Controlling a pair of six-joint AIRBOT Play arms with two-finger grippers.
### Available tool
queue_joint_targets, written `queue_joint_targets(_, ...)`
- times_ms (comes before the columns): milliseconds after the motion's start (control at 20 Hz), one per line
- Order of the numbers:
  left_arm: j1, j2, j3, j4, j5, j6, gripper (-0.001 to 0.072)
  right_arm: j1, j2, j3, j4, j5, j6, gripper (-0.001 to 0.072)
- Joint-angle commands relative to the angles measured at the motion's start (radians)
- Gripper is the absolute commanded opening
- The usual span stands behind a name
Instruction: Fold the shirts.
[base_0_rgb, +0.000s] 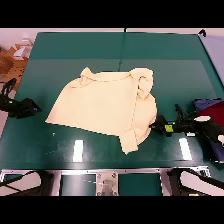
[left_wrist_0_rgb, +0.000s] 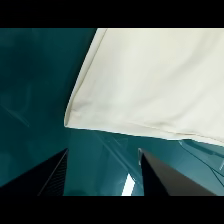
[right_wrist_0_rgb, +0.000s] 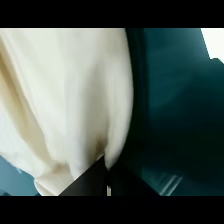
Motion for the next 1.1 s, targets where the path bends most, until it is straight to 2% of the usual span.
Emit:
queue_joint_targets(0, 0.002, 0.002, -0.004, -0.009, 0.016, -0.001, 0.0500, -0.006, -0.044, 0.059, -0.027, -0.023, -0.045, 0.0014)
queue_joint_targets(150, 0.002, 0.002, -0.004, 0.006, 0.035, -0.001, 0.0501, -0.157, -0.032, 0.189, -0.187, 0.033, 0.058, 0.0014)
queue_joint_targets(300, 0.002, 0.001, -0.007, -0.008, 0.077, -0.002, 0.0501, -0.276, -0.032, 0.259, -0.210, 0.088, 0.077, 0.0014)
queue_joint_targets(500, 0.002, 0.001, -0.164, -0.150, 0.170, 0.010, 0.0500, -0.250, -0.034, 0.251, -0.211, 0.106, 0.055, 0.0014)
queue_joint_targets(650, 0.002, 0.001, -0.328, -0.267, 0.184, 0.095, 0.0500, -0.238, -0.034, 0.252, -0.203, 0.098, 0.055, 0.0014)
queue_joint_targets(750, -0.006, 0.001, -0.408, -0.302, 0.220, 0.116, 0.0501, -0.238, -0.034, 0.252, -0.202, 0.098, 0.055, 0.0014)
queue_joint_targets(900, -0.070, 0.001, -0.498, -0.314, 0.327, 0.123, 0.0500, -0.234, -0.034, 0.252, -0.199, 0.098, 0.055, 0.0014)
queue_joint_targets(1050, -0.163, 0.001, -0.510, -0.378, 0.367, 0.163, 0.0499, -0.227, -0.034, 0.252, -0.200, 0.098, 0.055, 0.0014)
